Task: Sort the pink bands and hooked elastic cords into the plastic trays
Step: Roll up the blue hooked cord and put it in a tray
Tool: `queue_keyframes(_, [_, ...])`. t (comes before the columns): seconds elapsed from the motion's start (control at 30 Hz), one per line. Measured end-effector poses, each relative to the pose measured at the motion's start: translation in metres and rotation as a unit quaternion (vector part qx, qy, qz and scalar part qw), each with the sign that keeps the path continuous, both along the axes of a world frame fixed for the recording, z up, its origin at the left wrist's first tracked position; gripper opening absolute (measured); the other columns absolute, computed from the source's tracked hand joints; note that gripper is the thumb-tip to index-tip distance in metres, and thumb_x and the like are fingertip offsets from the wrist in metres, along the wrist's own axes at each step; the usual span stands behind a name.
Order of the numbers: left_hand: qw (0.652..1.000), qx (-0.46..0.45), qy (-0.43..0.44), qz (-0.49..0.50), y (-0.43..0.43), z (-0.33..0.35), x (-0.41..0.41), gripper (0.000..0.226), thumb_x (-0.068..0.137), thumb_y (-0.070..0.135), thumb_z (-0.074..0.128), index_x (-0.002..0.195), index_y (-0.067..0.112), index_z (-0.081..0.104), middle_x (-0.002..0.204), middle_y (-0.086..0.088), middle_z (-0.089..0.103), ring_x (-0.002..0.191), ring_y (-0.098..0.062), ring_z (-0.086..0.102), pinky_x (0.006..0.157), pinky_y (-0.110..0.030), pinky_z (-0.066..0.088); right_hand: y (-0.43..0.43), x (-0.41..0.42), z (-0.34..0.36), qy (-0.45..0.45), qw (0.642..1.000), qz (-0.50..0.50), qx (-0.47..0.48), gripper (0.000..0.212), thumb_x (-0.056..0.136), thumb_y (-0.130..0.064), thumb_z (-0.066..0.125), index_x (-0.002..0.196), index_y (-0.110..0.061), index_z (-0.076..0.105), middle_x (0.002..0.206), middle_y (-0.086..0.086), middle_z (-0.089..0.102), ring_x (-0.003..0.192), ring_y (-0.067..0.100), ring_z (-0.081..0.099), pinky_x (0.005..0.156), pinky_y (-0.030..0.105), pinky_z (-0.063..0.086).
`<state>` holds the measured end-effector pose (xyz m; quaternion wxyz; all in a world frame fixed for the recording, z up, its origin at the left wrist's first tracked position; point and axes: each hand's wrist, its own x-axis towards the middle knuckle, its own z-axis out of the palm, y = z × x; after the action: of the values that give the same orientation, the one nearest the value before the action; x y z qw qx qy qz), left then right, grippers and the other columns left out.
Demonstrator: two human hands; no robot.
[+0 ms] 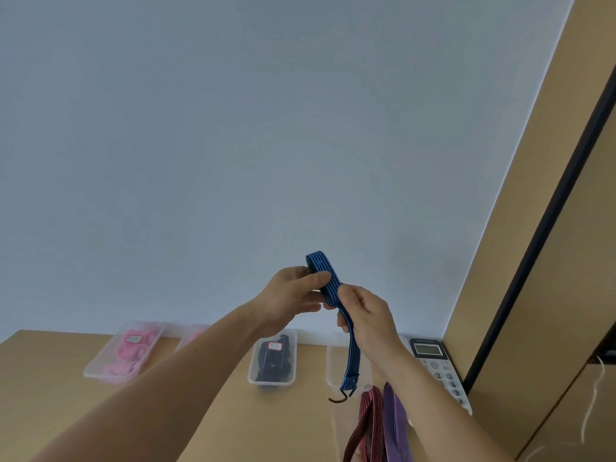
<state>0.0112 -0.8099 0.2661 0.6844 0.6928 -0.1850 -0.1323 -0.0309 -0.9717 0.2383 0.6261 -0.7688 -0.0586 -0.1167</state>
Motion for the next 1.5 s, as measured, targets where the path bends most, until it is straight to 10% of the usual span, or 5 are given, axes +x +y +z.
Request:
queue_keyframes(0.37, [0.994, -0.075, -0.018, 0.075, -0.014, -0.002, 0.003, 0.033, 0.099, 0.024, 0.056, 0.116, -0.004, 0.056, 0.107, -0.023, 0.070, 0.102, -0.037, 0.068, 0.094, -0.044, 0.055, 0.008, 0.006, 0.006, 0.057, 0.995, -0.077, -0.006, 0.056, 0.101, -0.049, 0.042, 0.073, -0.009, 0.069, 0.052, 0.000, 0.064, 0.040, 0.011, 0.051, 0.043, 0.021, 0.042])
queue_keyframes(0.67, [0.944, 0.118, -0.294, 0.093, -0.003, -0.012, 0.005, 0.039, 0.091, 0.016, 0.068, 0.118, 0.038, 0.051, 0.114, 0.015, 0.064, 0.107, 0.007, 0.061, 0.083, -0.015, 0.053, 0.004, 0.007, 0.009, 0.135, 0.985, -0.024, 0.105, 0.073, 0.095, -0.068, 0.035, 0.078, -0.007, 0.074, 0.061, 0.007, 0.067, 0.044, 0.016, 0.051, 0.042, 0.023, 0.040])
queue_keyframes(0.93, [0.852, 0.222, -0.466, 0.084, -0.003, -0.022, 0.009, 0.040, 0.095, 0.008, 0.060, 0.134, 0.014, 0.056, 0.127, 0.002, 0.063, 0.108, -0.012, 0.062, 0.094, -0.024, 0.050, 0.001, 0.008, 0.012, 0.151, 0.980, 0.057, 0.112, 0.088, 0.060, -0.091, 0.052, 0.091, -0.013, 0.078, 0.083, 0.015, 0.075, 0.059, 0.017, 0.059, 0.056, 0.029, 0.048])
queue_keyframes(1.23, [0.999, -0.015, 0.050, -0.002, 0.001, -0.009, 0.015, 0.062, 0.081, 0.027, 0.054, 0.140, 0.009, 0.045, 0.136, -0.010, 0.059, 0.121, -0.023, 0.057, 0.106, -0.043, 0.042, 0.003, 0.005, 0.011, 0.080, 0.986, 0.055, 0.136, 0.057, 0.069, -0.064, 0.068, 0.101, -0.018, 0.074, 0.086, 0.011, 0.074, 0.063, 0.015, 0.060, 0.067, 0.033, 0.047])
queue_keyframes(1.5, [0.997, -0.063, 0.050, -0.013, -0.007, -0.003, 0.006, 0.034, 0.094, 0.041, 0.062, 0.102, 0.008, 0.063, 0.103, -0.018, 0.070, 0.084, -0.022, 0.068, 0.081, -0.035, 0.052, 0.007, 0.003, 0.009, 0.054, 0.997, 0.019, 0.055, 0.048, 0.074, -0.059, 0.066, 0.094, -0.016, 0.072, 0.077, 0.001, 0.075, 0.060, 0.014, 0.068, 0.057, 0.020, 0.052])
